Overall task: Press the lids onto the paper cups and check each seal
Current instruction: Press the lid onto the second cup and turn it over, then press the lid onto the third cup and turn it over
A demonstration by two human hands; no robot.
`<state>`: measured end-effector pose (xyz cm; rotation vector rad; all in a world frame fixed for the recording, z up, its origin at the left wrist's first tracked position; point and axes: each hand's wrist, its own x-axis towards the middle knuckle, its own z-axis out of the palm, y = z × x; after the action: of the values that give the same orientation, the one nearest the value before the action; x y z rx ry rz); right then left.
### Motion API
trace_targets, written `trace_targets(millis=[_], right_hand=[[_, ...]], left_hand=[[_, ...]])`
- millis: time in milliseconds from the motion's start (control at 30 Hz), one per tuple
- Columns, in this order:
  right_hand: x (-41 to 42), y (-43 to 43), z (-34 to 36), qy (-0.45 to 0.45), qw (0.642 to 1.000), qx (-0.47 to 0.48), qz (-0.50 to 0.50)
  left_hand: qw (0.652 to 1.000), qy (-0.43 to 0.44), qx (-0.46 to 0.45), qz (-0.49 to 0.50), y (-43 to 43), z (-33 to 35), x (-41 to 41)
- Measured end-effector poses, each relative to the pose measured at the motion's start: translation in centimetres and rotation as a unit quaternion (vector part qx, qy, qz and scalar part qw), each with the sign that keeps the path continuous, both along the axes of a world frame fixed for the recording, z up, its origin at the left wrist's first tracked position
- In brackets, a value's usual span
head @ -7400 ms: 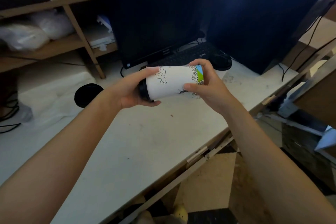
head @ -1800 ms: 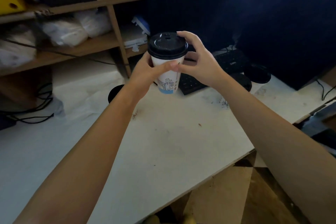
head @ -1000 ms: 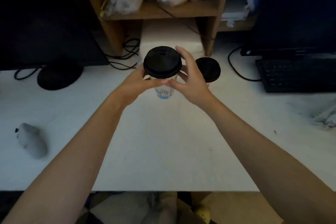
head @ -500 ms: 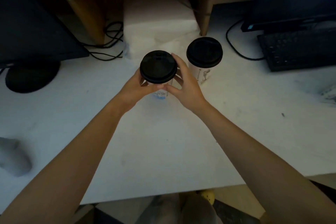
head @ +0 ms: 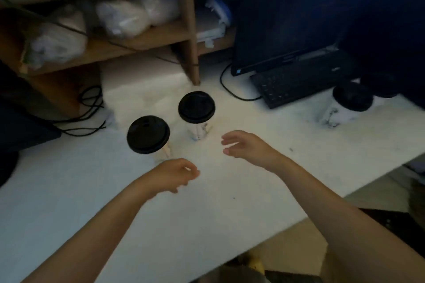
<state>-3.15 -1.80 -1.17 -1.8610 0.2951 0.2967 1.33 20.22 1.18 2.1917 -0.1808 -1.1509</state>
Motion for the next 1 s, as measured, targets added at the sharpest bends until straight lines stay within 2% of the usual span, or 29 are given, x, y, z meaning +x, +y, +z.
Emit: trace_targets(millis=[133,300,400,533,733,867,1000], right_hand=[[-4.3,-7.3,1.7,0.035,0.993,-0.007,-0.113],[-8.4,-15.2,2.7,0.05,0.972,-0.115,-0.199],[-9.2,-19.3,2.3,0.054,0.952,-0.134,-0.27],[-8.6,-24.0,1.7,0.043,0.925,-0.108,-0.361],[-6.1,-27.1,1.8,-0.034,0.93,-0.049,-0.364],[-5.4,-27.4,1.3,-0.048,0.931,-0.016,-0.362],[-5.9,-26.2,1.1,-0.063,0.922,0.016,-0.382]], left_hand=[[0.996,-0.029,-0.045,-0.074,-9.1,1.3,0.6],[0.986,-0.054,-0.101,-0.119,-20.2,2.2,0.3],[0.984,-0.071,-0.119,-0.11,-26.8,2.5,0.2],[0.983,-0.104,-0.143,-0.056,-34.7,2.7,0.3],[0.97,-0.097,-0.223,0.01,-40.9,0.7,0.4],[0.959,-0.087,-0.26,0.067,-41.7,-1.0,-0.1],[0.956,-0.106,-0.267,0.066,-40.9,-1.2,-0.5]])
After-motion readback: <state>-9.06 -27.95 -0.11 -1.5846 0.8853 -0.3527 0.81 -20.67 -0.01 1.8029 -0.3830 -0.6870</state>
